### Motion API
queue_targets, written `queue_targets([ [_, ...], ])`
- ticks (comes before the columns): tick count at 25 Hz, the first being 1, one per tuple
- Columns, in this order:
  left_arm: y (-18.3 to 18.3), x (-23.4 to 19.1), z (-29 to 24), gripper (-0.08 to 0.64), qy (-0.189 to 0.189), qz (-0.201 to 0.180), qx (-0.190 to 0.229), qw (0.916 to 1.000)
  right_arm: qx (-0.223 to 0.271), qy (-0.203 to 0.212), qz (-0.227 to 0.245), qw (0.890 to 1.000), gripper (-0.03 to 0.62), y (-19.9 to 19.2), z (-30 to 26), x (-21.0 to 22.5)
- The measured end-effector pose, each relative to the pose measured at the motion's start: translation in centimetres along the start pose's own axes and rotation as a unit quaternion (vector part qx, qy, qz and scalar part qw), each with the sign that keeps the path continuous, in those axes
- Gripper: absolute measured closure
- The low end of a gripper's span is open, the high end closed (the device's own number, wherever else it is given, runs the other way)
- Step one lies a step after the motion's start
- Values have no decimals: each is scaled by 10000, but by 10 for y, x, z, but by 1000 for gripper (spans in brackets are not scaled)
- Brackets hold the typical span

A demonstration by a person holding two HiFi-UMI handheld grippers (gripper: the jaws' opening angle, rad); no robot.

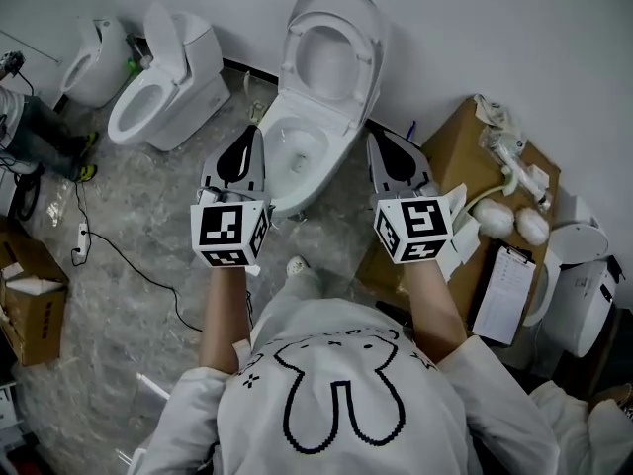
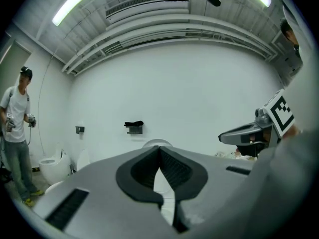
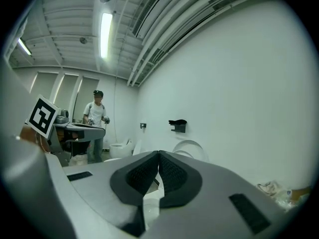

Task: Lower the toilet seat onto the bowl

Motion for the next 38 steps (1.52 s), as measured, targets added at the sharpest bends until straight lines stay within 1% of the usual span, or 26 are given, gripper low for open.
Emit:
queue_targets([
  [5, -9, -21, -36, 551, -57, 47, -31, 10000, -86, 7, 23, 10000, 565, -4, -40, 12],
  [14, -21, -59, -84, 551, -181, 103, -124, 9997, -222, -249, 74, 9994, 565, -12, -100, 27],
  [18, -30, -68, -93, 551, -173, 158, -221, 9995, -325, -149, 190, 9992, 565, -13, -119, 32],
  [22, -40, -74, -94, 551, -126, 258, -486, 9984, -454, -79, 354, 9983, 565, -15, -138, 40],
  [24, -43, -76, -97, 551, -82, 282, -541, 9981, -480, -36, 392, 9981, 565, -17, -148, 47],
  [29, -45, -78, -111, 551, 22, 284, -563, 9980, -586, 131, 357, 9976, 563, -24, -171, 63],
  [35, -44, -84, -145, 551, 84, 173, -401, 9990, -702, 85, 362, 9968, 563, -33, -202, 89],
  [38, -43, -87, -163, 551, 136, 175, -404, 9989, -789, 21, 345, 9963, 561, -39, -217, 104],
])
Point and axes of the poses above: the fingertips, and each gripper's own axes: z backward along the fingers, x to its right, y out of its top, the point moved 10 cm from there along z, backward along the fingers, and after that the axes turned 8 degrees about x, right-handed, at the moved point
